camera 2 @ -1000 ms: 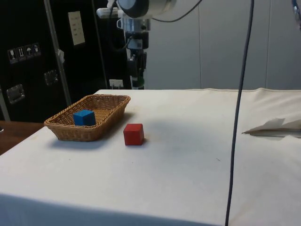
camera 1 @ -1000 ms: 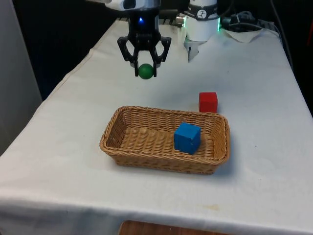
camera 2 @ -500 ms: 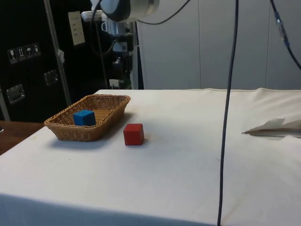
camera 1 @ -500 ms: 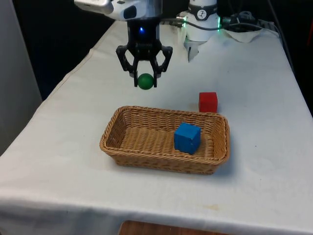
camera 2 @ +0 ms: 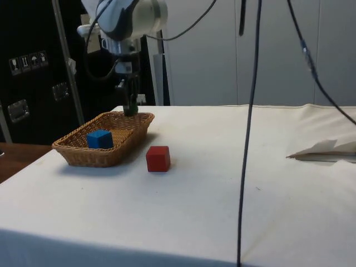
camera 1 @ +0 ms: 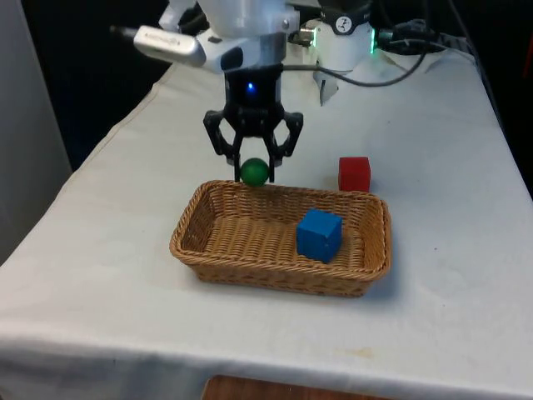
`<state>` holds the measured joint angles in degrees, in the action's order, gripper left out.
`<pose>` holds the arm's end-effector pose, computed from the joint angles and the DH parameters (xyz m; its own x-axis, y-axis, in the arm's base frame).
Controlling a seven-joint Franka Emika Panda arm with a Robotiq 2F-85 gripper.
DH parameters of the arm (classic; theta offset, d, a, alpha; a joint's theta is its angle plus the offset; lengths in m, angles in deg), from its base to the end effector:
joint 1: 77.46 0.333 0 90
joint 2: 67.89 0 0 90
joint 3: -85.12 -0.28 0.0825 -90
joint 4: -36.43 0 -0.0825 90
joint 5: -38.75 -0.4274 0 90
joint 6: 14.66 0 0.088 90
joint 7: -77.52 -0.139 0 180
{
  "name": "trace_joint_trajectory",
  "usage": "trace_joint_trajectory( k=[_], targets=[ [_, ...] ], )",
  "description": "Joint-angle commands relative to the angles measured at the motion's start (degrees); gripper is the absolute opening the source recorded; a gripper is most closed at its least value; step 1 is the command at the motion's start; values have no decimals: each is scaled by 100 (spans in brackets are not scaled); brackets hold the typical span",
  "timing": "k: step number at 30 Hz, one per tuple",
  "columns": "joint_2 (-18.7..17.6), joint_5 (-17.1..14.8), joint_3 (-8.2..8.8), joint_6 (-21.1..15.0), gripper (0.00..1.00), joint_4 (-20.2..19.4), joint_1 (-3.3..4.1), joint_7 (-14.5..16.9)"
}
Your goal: Place all non-red objects into the basket.
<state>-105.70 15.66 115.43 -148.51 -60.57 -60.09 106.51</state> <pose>0.6886 -0.1254 0.1742 0.9896 0.1186 0.0814 0.1150 -0.9922 0.0478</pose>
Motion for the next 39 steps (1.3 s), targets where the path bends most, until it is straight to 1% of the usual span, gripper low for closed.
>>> trace_joint_trajectory(
  k=[1,2,3,6,8,9,10,11,17,18,19,22,23,26,27,28,29,32,33,35,36,37,39],
  targets=[
    [-178,-63,-52,57,0,189,-40,-6],
    [-160,-52,-11,6,0,143,0,0],
    [-321,-120,-63,40,0,292,-52,17],
    [-498,-229,-57,11,0,413,-57,52],
    [-630,-327,-52,-34,0,447,-46,92],
    [-625,-281,-6,-6,0,453,-17,52],
    [-670,-350,-57,-57,0,453,-52,103],
    [-699,-378,-69,-69,0,458,-57,115],
    [-819,-521,-69,-109,0,476,-46,183],
    [-814,-481,-34,-86,0,458,-17,149],
    [-825,-527,-74,-103,0,481,-52,183],
    [-837,-539,-86,-103,0,487,-57,189],
    [-837,-539,-86,-103,5,487,-63,189],
    [-842,-544,-92,-103,33,493,-63,189],
    [-825,-487,-46,-86,43,458,-23,149],
    [-842,-544,-92,-103,43,493,-63,189],
    [-848,-544,-92,-97,67,493,-69,189],
    [-848,-544,-97,-97,96,493,-69,189],
    [-848,-544,-97,-97,100,493,-69,189],
    [-848,-544,-97,-97,100,493,-69,189],
    [-831,-493,-46,-86,100,458,-23,149],
    [-848,-544,-97,-97,100,493,-69,189],
    [-802,-527,-74,-69,100,470,-57,172]
  ],
)
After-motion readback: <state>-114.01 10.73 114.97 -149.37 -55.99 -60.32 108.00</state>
